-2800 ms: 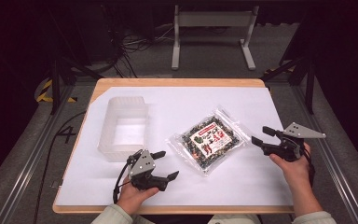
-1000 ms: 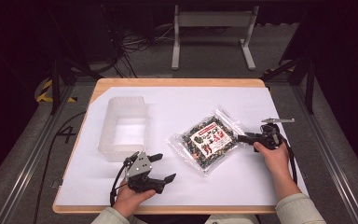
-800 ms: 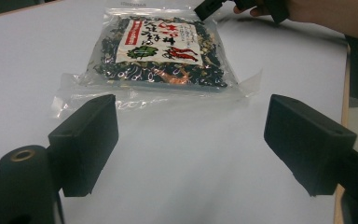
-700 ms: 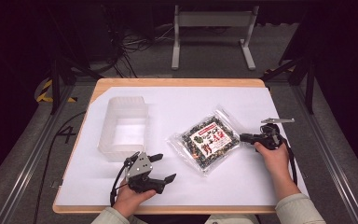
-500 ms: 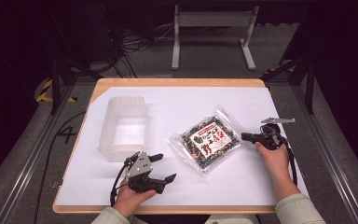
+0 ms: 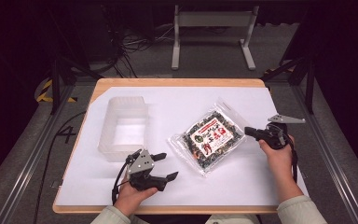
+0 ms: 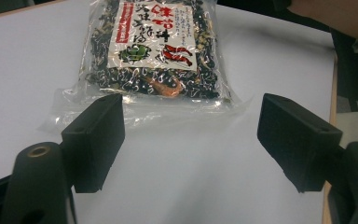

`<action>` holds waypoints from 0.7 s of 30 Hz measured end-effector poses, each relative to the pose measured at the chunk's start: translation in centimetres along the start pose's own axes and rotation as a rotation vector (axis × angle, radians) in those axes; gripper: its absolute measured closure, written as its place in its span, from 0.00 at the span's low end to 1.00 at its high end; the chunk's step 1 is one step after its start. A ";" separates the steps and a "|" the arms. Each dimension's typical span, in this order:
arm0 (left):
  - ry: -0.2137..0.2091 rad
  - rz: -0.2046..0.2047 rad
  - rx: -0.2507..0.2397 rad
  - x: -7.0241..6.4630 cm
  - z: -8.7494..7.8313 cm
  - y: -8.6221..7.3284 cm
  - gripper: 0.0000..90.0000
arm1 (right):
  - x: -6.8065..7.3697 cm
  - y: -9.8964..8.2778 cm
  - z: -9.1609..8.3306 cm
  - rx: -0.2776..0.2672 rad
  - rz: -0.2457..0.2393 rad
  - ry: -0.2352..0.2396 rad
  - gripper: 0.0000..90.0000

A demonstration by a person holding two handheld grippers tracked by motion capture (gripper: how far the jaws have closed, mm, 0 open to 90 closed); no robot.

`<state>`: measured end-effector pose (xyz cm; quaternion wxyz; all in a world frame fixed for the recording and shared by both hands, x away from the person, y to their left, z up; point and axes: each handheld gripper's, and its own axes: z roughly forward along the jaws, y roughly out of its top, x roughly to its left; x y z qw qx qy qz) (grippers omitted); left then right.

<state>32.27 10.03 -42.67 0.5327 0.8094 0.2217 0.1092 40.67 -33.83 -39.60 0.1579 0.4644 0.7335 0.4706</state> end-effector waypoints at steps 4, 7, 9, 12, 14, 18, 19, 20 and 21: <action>0.012 -0.006 -0.015 0.0 0.0 0.8 0.23 | 1.2 1.0 -1.1 -0.042 -0.042 0.003 1.00; 0.012 -0.016 -0.017 0.1 -0.1 1.4 0.22 | 2.2 1.9 -2.0 -0.077 -0.070 0.016 1.00; 0.020 -0.017 -0.028 0.1 -0.2 1.8 0.22 | 2.9 2.5 -2.7 -0.102 -0.094 0.024 1.00; 0.031 -0.010 -0.046 0.3 -0.3 2.5 0.22 | 4.0 3.3 -3.9 -0.142 -0.128 0.040 1.00; 0.027 -0.013 -0.061 0.4 -0.4 3.0 0.22 | 4.7 3.8 -4.6 -0.165 -0.148 0.058 1.00; 0.037 -0.004 -0.079 0.5 -0.5 3.7 0.20 | 6.1 4.6 -6.0 -0.209 -0.185 0.092 1.00; 0.045 -0.006 -0.087 0.5 -0.5 3.9 0.20 | 6.5 4.7 -6.3 -0.216 -0.194 0.096 1.00; 0.051 -0.003 -0.093 0.5 -0.6 4.0 0.20 | 6.9 4.9 -6.7 -0.226 -0.210 0.096 1.00; 0.053 0.000 -0.098 0.5 -0.7 4.1 0.21 | 7.2 5.1 -7.0 -0.234 -0.223 0.099 1.00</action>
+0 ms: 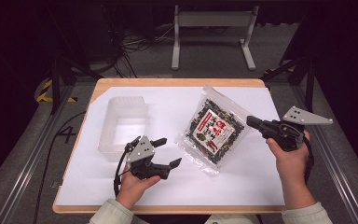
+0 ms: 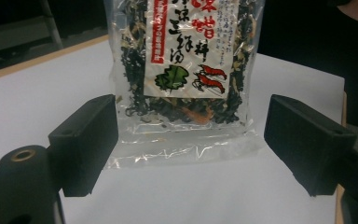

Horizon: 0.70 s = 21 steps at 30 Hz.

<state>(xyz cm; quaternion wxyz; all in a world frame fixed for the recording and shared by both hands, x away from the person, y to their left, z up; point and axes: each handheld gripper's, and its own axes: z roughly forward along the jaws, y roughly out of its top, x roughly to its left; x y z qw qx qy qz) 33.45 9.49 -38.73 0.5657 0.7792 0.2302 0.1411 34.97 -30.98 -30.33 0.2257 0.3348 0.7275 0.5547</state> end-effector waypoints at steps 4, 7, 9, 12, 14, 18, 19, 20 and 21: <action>-0.021 -0.024 -0.002 0.3 0.0 0.5 0.21 | 1.2 1.0 -0.7 -0.030 -0.049 0.010 1.00; -0.010 -0.020 -0.007 0.3 0.0 0.8 0.23 | 1.8 1.5 -1.1 -0.042 -0.082 0.010 1.00; 0.008 -0.023 0.002 0.4 0.3 1.1 0.24 | 2.5 1.9 -1.5 -0.049 -0.109 0.008 1.00; 0.007 -0.037 -0.012 0.6 0.5 1.4 0.23 | 3.0 2.3 -1.9 -0.062 -0.135 0.009 1.00; 0.011 -0.040 -0.017 0.7 0.7 1.7 0.23 | 3.3 2.5 -2.0 -0.067 -0.147 0.011 1.00; 0.009 -0.052 -0.032 0.9 1.2 2.2 0.23 | 3.5 2.6 -2.2 -0.074 -0.156 0.022 1.00; 0.009 -0.050 -0.031 1.0 1.3 2.3 0.23 | 3.5 2.7 -2.2 -0.076 -0.159 0.024 1.00; 0.007 -0.052 -0.034 1.0 1.4 2.4 0.23 | 3.6 2.7 -2.3 -0.077 -0.160 0.028 1.00; 0.005 -0.047 -0.035 1.0 1.5 2.5 0.23 | 3.7 2.8 -2.3 -0.077 -0.162 0.033 1.00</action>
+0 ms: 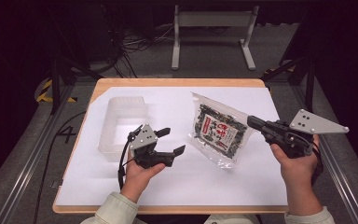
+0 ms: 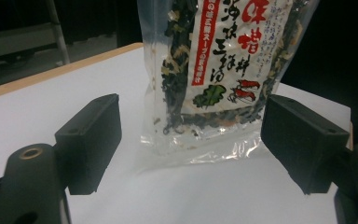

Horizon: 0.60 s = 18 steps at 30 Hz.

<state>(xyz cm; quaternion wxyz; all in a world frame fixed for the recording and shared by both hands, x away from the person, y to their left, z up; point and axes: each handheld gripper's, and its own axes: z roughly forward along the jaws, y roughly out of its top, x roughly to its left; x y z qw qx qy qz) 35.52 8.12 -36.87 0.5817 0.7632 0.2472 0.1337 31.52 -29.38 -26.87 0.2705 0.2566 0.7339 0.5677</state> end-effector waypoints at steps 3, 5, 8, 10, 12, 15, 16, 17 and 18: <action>-0.007 0.013 -0.008 0.0 0.2 0.2 0.23 | 0.3 0.2 -0.2 -0.007 -0.008 0.012 1.00; -0.007 0.020 -0.005 0.0 0.2 0.2 0.23 | 0.6 0.4 -0.4 -0.011 -0.020 0.018 1.00; -0.020 0.014 -0.012 0.1 0.1 0.3 0.23 | 0.9 0.6 -0.6 -0.019 -0.022 0.037 1.00; -0.020 0.026 -0.016 0.2 0.1 0.4 0.23 | 1.2 0.8 -0.8 -0.025 -0.029 0.046 1.00; -0.028 0.025 -0.017 0.3 0.1 0.5 0.22 | 1.5 0.9 -0.9 -0.025 -0.032 0.060 1.00; -0.035 0.034 -0.026 0.3 0.2 0.6 0.20 | 1.9 1.1 -1.0 -0.034 -0.035 0.076 1.00; -0.039 0.033 -0.027 0.4 0.2 0.7 0.20 | 2.0 1.1 -1.0 -0.035 -0.035 0.082 1.00; -0.040 0.033 -0.031 0.4 0.2 0.7 0.20 | 2.1 1.2 -1.0 -0.039 -0.037 0.086 1.00; -0.046 0.037 -0.033 0.4 0.2 0.8 0.20 | 2.2 1.2 -1.0 -0.039 -0.033 0.091 1.00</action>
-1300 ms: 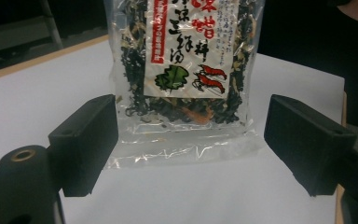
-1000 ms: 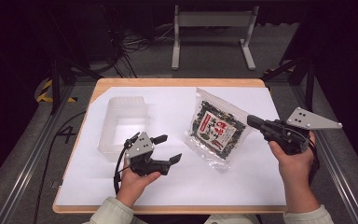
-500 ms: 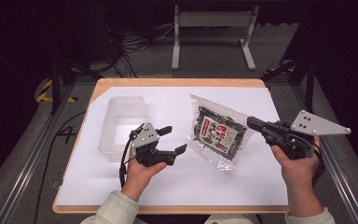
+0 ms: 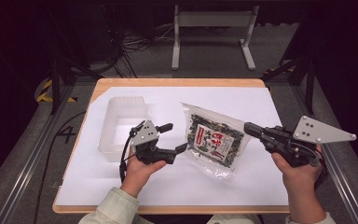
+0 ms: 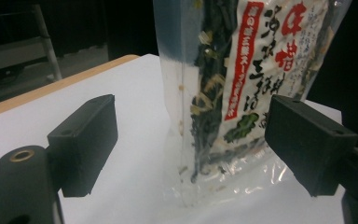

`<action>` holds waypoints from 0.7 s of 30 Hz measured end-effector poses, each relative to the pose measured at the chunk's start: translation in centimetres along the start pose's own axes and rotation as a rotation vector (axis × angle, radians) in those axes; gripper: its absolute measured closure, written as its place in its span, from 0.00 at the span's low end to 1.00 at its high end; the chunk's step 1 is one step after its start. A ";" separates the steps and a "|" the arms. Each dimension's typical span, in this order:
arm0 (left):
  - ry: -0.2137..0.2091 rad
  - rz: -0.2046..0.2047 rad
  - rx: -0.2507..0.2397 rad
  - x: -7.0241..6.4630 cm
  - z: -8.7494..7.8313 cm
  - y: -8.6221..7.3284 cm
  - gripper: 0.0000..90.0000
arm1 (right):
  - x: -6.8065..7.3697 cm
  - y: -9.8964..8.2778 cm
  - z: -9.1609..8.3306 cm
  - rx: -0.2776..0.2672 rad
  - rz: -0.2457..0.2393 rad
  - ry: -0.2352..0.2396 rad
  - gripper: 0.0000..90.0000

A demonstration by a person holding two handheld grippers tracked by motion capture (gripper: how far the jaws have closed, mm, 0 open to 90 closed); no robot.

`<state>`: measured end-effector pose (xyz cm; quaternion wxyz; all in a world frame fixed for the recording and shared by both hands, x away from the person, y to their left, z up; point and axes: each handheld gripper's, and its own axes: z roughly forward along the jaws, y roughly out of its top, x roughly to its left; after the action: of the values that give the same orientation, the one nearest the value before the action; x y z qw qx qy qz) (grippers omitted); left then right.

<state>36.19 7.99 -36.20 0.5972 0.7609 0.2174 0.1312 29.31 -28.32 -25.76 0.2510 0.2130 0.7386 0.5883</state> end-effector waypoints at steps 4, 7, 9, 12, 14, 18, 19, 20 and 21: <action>-0.023 -0.005 -0.017 0.2 0.2 0.3 0.19 | 0.5 -0.1 0.0 0.001 -0.008 0.021 1.00; -0.054 0.003 -0.024 0.2 0.5 0.7 0.19 | 1.0 -0.1 -0.1 0.003 -0.014 0.030 1.00; -0.066 0.007 -0.025 0.2 0.7 0.9 0.19 | 1.2 -0.1 -0.1 0.003 -0.014 0.037 1.00; -0.090 0.012 -0.032 0.1 1.0 1.2 0.18 | 1.5 -0.2 -0.1 0.002 -0.016 0.043 1.00; -0.099 0.018 -0.034 0.1 1.1 1.4 0.19 | 1.5 -0.2 -0.1 -0.001 -0.019 0.043 1.00; -0.156 0.018 -0.052 0.1 1.7 1.8 0.19 | 1.8 -0.5 -0.2 -0.008 -0.031 0.052 1.00; -0.156 0.018 -0.052 0.1 1.7 1.8 0.19 | 1.8 -0.5 -0.2 -0.008 -0.031 0.052 1.00; -0.166 0.015 -0.055 0.1 1.9 1.9 0.19 | 1.8 -0.5 -0.2 -0.010 -0.034 0.055 1.00; -0.180 0.021 -0.058 0.1 2.1 1.9 0.21 | 1.8 -0.6 -0.2 -0.014 -0.035 0.053 1.00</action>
<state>37.60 5.85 -34.87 0.6347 0.7542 0.1509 0.0748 27.75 -27.53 -26.51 0.2433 0.1824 0.7444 0.5945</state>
